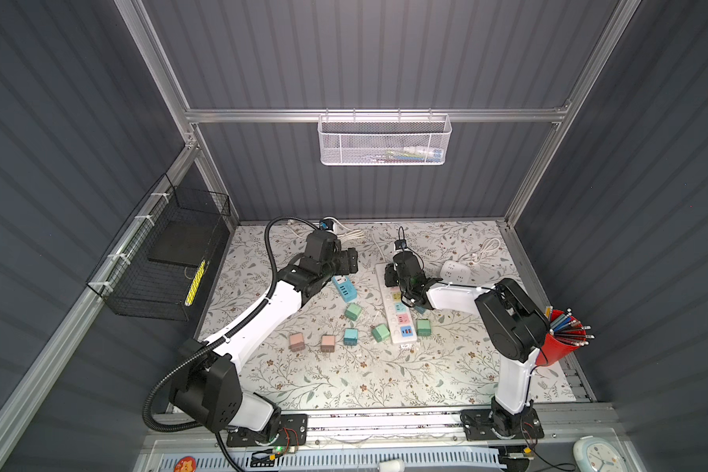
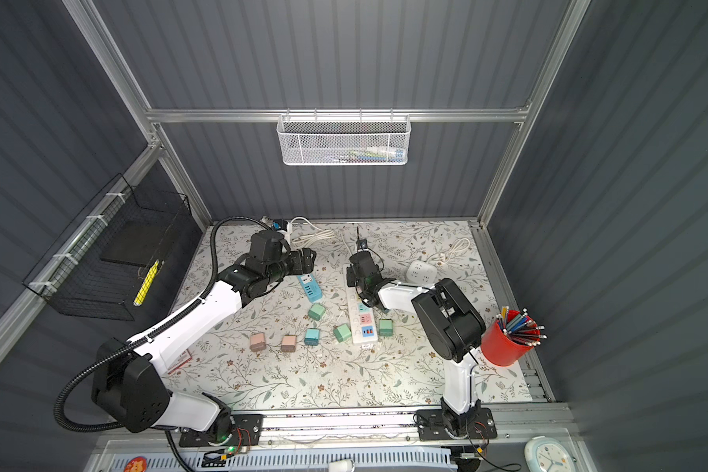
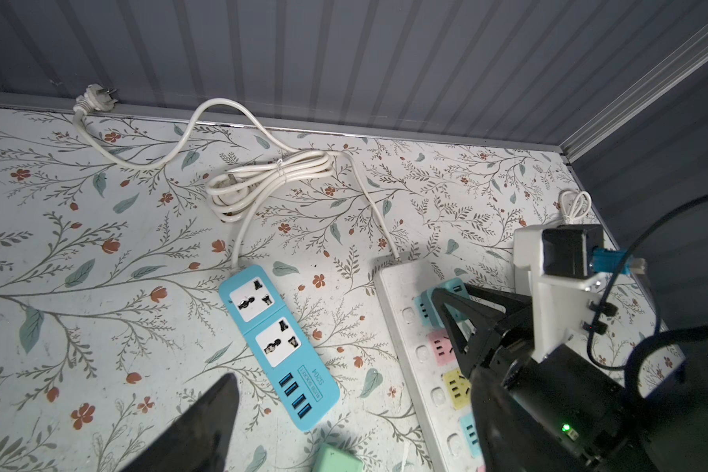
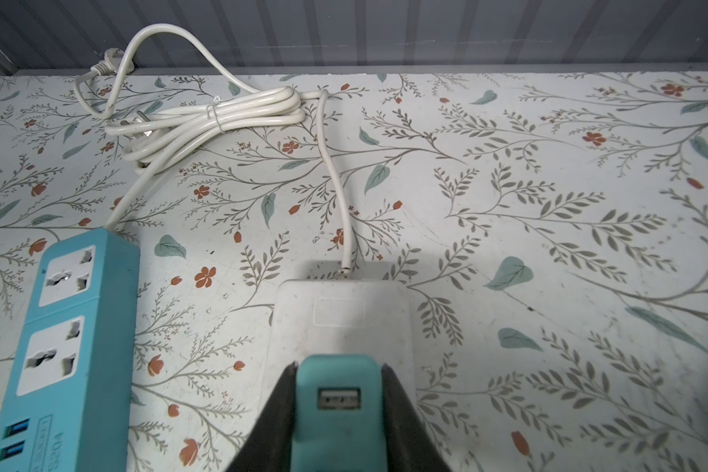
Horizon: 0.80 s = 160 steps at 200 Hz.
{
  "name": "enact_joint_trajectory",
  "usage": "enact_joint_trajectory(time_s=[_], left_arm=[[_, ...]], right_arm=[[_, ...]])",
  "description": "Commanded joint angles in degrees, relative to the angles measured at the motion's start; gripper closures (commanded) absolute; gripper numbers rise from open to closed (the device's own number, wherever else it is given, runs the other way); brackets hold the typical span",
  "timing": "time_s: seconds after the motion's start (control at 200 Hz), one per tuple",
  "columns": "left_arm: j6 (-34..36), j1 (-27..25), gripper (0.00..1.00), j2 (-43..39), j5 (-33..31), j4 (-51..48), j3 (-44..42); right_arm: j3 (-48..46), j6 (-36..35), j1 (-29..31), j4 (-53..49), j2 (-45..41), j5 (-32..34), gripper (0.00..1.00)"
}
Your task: Insert the plug
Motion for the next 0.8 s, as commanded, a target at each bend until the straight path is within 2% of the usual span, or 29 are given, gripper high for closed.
enact_joint_trajectory(time_s=[0.0,0.43,0.715,0.755,0.795], left_arm=[[1.2,0.3,0.11,-1.5,0.3,0.6,-0.8],[1.2,0.3,0.11,-0.7,0.4,0.6,-0.5],[0.9,0.3,0.11,-0.8,0.7,0.6,-0.6],[0.9,0.4,0.11,-0.8,0.7,0.5,-0.8],[0.9,0.3,0.11,-0.9,0.8,0.5,-0.8]], right_arm=[[-0.7,0.0,-0.3,-0.1,1.7,-0.2,0.88],[0.0,-1.2,0.2,-4.5,2.6,0.4,0.88],[1.9,0.8,0.9,-14.8,6.0,-0.1,0.87],[1.8,1.1,0.9,-16.1,6.3,0.1,0.96],[1.1,1.3,1.3,-16.4,5.8,1.2,0.93]])
